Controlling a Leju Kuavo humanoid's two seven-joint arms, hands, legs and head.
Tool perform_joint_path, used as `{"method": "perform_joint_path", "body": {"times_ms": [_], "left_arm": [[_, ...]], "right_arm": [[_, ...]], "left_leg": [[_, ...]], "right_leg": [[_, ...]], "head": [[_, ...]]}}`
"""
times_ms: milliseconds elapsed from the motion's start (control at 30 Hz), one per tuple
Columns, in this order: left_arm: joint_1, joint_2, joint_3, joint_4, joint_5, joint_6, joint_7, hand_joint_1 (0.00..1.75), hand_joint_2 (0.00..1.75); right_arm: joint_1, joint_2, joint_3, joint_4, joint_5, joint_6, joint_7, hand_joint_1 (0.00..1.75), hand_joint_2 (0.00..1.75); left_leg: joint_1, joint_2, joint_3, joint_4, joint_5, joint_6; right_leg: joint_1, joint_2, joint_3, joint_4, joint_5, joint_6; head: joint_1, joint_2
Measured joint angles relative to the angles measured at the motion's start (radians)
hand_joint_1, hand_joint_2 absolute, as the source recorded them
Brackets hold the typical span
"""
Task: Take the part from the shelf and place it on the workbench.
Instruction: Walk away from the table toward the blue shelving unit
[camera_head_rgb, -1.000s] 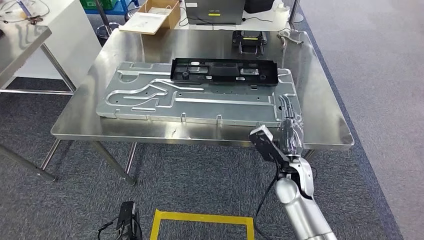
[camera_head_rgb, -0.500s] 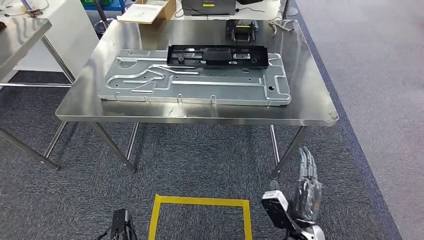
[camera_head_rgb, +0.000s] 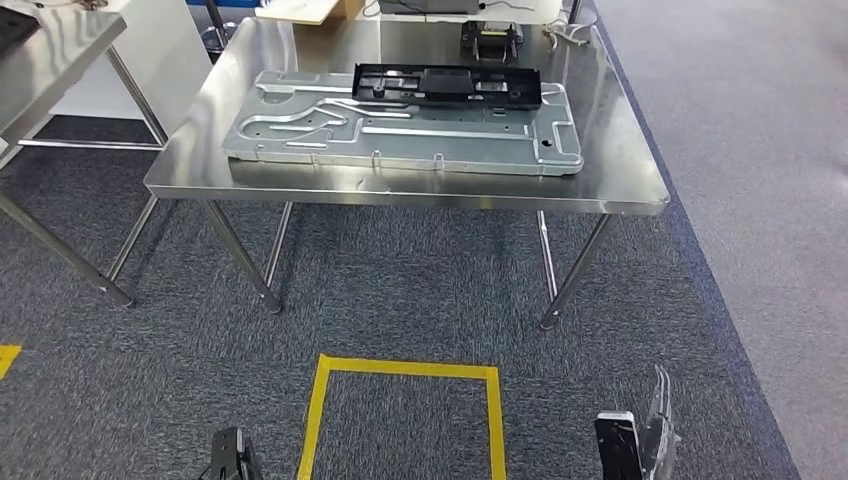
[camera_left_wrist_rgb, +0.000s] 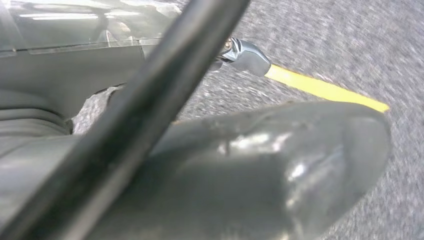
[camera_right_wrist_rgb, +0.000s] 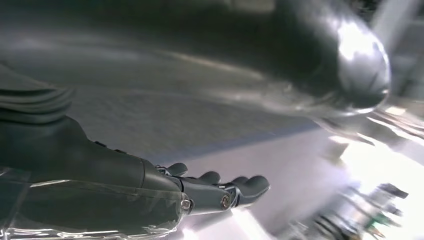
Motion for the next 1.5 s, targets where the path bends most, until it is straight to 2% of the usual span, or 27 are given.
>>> {"method": "perform_joint_path", "body": {"times_ms": [67,133,167,233,267,300,367,400,433,500,533,633,667,700,733,800,833,900,933,1000,1067,1167,1200,1267,1367,1433,1500], "left_arm": [[0.003,-0.001,0.006,0.000,0.008,0.000,-0.008,0.00,0.00],[0.006,-0.001,0.011,0.000,0.012,0.001,-0.014,0.00,0.00],[0.008,-0.001,0.015,0.000,0.014,0.000,-0.016,0.00,0.00],[0.013,0.000,0.023,0.000,0.020,0.000,-0.019,0.00,0.00],[0.015,0.001,0.026,0.000,0.023,-0.001,-0.021,0.00,0.00],[0.016,0.001,0.028,0.000,0.025,-0.002,-0.022,0.00,0.00],[0.016,0.001,0.031,0.000,0.028,-0.004,-0.024,0.00,0.00],[0.016,0.001,0.032,0.000,0.028,-0.005,-0.025,0.00,0.00],[0.016,0.001,0.034,0.000,0.028,-0.005,-0.026,0.00,0.00],[0.019,0.003,0.038,0.000,0.029,-0.005,-0.026,0.00,0.00],[0.022,0.004,0.040,0.000,0.029,-0.005,-0.026,0.00,0.00],[0.026,0.006,0.046,0.000,0.030,-0.004,-0.026,0.00,0.00],[0.026,0.006,0.047,0.000,0.031,-0.004,-0.026,0.00,0.00],[0.026,0.007,0.049,0.000,0.031,-0.004,-0.026,0.00,0.00],[0.026,0.007,0.049,0.000,0.032,-0.005,-0.026,0.00,0.00],[0.026,0.009,0.050,-0.001,0.033,-0.006,-0.026,0.00,0.00],[0.024,0.010,0.050,-0.002,0.032,-0.007,-0.025,0.00,0.00],[0.017,0.011,0.050,-0.004,0.027,-0.010,-0.019,0.00,0.00],[0.014,0.012,0.050,-0.006,0.024,-0.013,-0.014,0.00,0.00],[0.016,0.014,0.050,-0.006,0.019,-0.016,-0.004,0.00,0.00],[0.020,0.016,0.050,-0.006,0.013,-0.017,0.005,0.00,0.00],[0.022,0.018,0.049,-0.007,0.002,-0.018,0.018,0.00,0.00],[0.024,0.019,0.049,-0.007,-0.001,-0.019,0.023,0.00,0.00],[0.025,0.020,0.049,-0.007,-0.006,-0.019,0.030,0.00,0.00],[0.023,0.020,0.047,-0.007,-0.012,-0.018,0.039,0.00,0.00],[0.020,0.020,0.046,-0.007,-0.015,-0.017,0.045,0.00,0.00],[0.020,0.021,0.046,-0.007,-0.017,-0.016,0.051,0.00,0.00]], "right_arm": [[-0.043,-0.020,-0.105,0.152,-0.004,0.013,-0.047,0.00,0.00],[-0.084,-0.064,-0.212,0.336,0.006,0.006,-0.101,0.00,0.00],[-0.102,-0.089,-0.263,0.426,0.012,0.000,-0.120,0.00,0.00],[-0.132,-0.129,-0.348,0.579,0.022,-0.013,-0.124,0.00,0.00],[-0.144,-0.143,-0.380,0.641,0.029,-0.019,-0.107,0.00,0.00],[-0.155,-0.156,-0.407,0.697,0.037,-0.026,-0.082,0.00,0.00],[-0.174,-0.173,-0.449,0.792,0.053,-0.037,-0.034,0.00,0.00],[-0.182,-0.179,-0.467,0.832,0.059,-0.042,-0.019,0.00,0.00],[-0.187,-0.182,-0.482,0.864,0.062,-0.044,-0.011,0.00,0.00],[-0.194,-0.185,-0.505,0.915,0.063,-0.047,-0.005,0.00,0.00],[-0.197,-0.188,-0.513,0.935,0.063,-0.048,-0.002,0.00,0.00],[-0.206,-0.193,-0.530,0.974,0.065,-0.049,0.006,0.00,0.00],[-0.208,-0.195,-0.533,0.984,0.069,-0.049,0.019,0.00,0.00],[-0.209,-0.196,-0.537,0.995,0.074,-0.050,0.039,0.00,0.00],[-0.210,-0.198,-0.541,1.006,0.082,-0.050,0.067,0.00,0.00],[-0.212,-0.199,-0.546,1.027,0.104,-0.050,0.139,0.00,0.00],[-0.211,-0.200,-0.548,1.038,0.121,-0.049,0.182,0.00,0.00],[-0.207,-0.201,-0.549,1.058,0.164,-0.040,0.281,0.00,0.00],[-0.205,-0.202,-0.549,1.068,0.185,-0.032,0.330,0.00,0.00],[-0.205,-0.202,-0.548,1.085,0.218,-0.010,0.402,0.00,0.00],[-0.204,-0.201,-0.545,1.098,0.240,0.018,0.435,0.00,0.00],[-0.201,-0.200,-0.530,1.113,0.282,0.078,0.451,0.00,0.00],[-0.200,-0.200,-0.521,1.116,0.297,0.097,0.452,0.00,0.00],[-0.199,-0.200,-0.502,1.121,0.327,0.129,0.452,0.00,0.00],[-0.199,-0.200,-0.475,1.125,0.366,0.155,0.450,0.00,0.00],[-0.199,-0.201,-0.456,1.129,0.389,0.168,0.451,0.00,0.00],[-0.201,-0.199,-0.439,1.133,0.406,0.180,0.457,0.00,0.00]], "left_leg": [[0.000,0.005,-0.028,-0.004,0.030,0.020],[-0.006,0.004,-0.063,-0.003,0.057,0.032],[-0.010,0.004,-0.081,-0.002,0.071,0.035],[-0.018,0.003,-0.117,0.001,0.098,0.036],[-0.022,0.004,-0.134,0.003,0.110,0.036],[-0.024,0.004,-0.149,0.005,0.121,0.034],[-0.031,0.005,-0.169,0.012,0.140,0.030],[-0.032,0.007,-0.174,0.014,0.150,0.026],[-0.033,0.008,-0.177,0.014,0.159,0.022],[-0.032,0.006,-0.185,0.016,0.168,0.013],[-0.031,0.003,-0.194,0.032,0.145,0.006],[-0.017,-0.003,-0.233,0.181,-0.009,-0.017],[-0.011,-0.003,-0.240,0.243,-0.042,-0.024],[-0.006,-0.003,-0.238,0.288,-0.048,-0.029],[-0.001,-0.003,-0.221,0.305,-0.031,-0.033],[0.006,0.004,-0.139,0.239,0.022,-0.039],[0.007,0.016,-0.075,0.166,0.024,-0.041],[0.003,0.036,0.022,0.026,-0.015,-0.031],[0.000,0.037,0.043,-0.011,-0.032,-0.023],[-0.003,0.027,0.039,-0.026,-0.024,-0.004],[-0.002,0.017,0.025,-0.030,-0.003,0.011],[-0.005,-0.001,-0.006,-0.029,0.023,0.021],[-0.006,-0.009,-0.015,-0.027,0.029,0.021],[-0.007,-0.027,-0.029,-0.021,0.039,0.018],[-0.009,-0.054,-0.047,-0.006,0.044,0.010],[-0.007,-0.069,-0.060,0.002,0.048,0.000],[-0.004,-0.083,-0.068,0.003,0.051,-0.012]], "right_leg": [[-0.002,0.004,-0.024,0.053,-0.079,0.006],[-0.001,0.007,-0.056,0.176,-0.185,0.010],[0.000,0.008,-0.064,0.237,-0.208,0.010],[0.005,0.010,-0.043,0.288,-0.180,0.005],[0.009,0.010,-0.007,0.264,-0.151,-0.002],[0.014,0.010,0.050,0.205,-0.137,-0.012],[0.024,0.010,0.177,0.045,-0.156,-0.029],[0.028,0.010,0.218,-0.014,-0.173,-0.034],[0.031,0.010,0.235,-0.046,-0.180,-0.038],[0.028,0.007,0.224,-0.053,-0.166,-0.048],[0.025,0.005,0.213,-0.054,-0.153,-0.055],[0.020,0.001,0.163,-0.053,-0.112,-0.067],[0.020,0.001,0.144,-0.050,-0.099,-0.067],[0.019,0.000,0.124,-0.046,-0.086,-0.065],[0.018,0.000,0.102,-0.040,-0.074,-0.062],[0.015,-0.005,0.063,-0.025,-0.056,-0.054],[0.015,-0.008,0.049,-0.016,-0.050,-0.050],[0.015,-0.020,0.034,-0.002,-0.040,-0.038],[0.014,-0.027,0.032,0.001,-0.033,-0.031],[0.009,-0.037,0.032,0.000,-0.024,-0.015],[0.005,-0.021,0.015,0.042,-0.064,-0.004],[0.004,0.003,-0.047,0.220,-0.186,0.003],[0.004,0.004,-0.054,0.260,-0.204,0.004],[0.004,0.009,-0.013,0.230,-0.184,0.000],[0.004,0.058,0.114,0.035,-0.124,-0.015],[0.007,0.076,0.137,-0.012,-0.125,-0.023],[0.006,0.057,0.136,-0.019,-0.121,-0.032]], "head": [[0.000,0.000],[0.000,0.000],[0.000,0.000],[0.000,0.000],[0.000,0.000],[0.000,0.000],[0.000,0.000],[0.000,0.000],[0.000,0.000],[0.000,0.000],[0.000,0.000],[0.000,0.000],[0.000,0.000],[0.000,0.000],[0.000,0.000],[0.000,0.000],[0.000,0.000],[0.000,0.000],[0.000,0.000],[0.000,0.000],[0.000,0.000],[0.000,0.000],[0.000,0.000],[0.000,0.000],[0.000,0.000],[0.000,0.000],[0.000,0.000]]}}
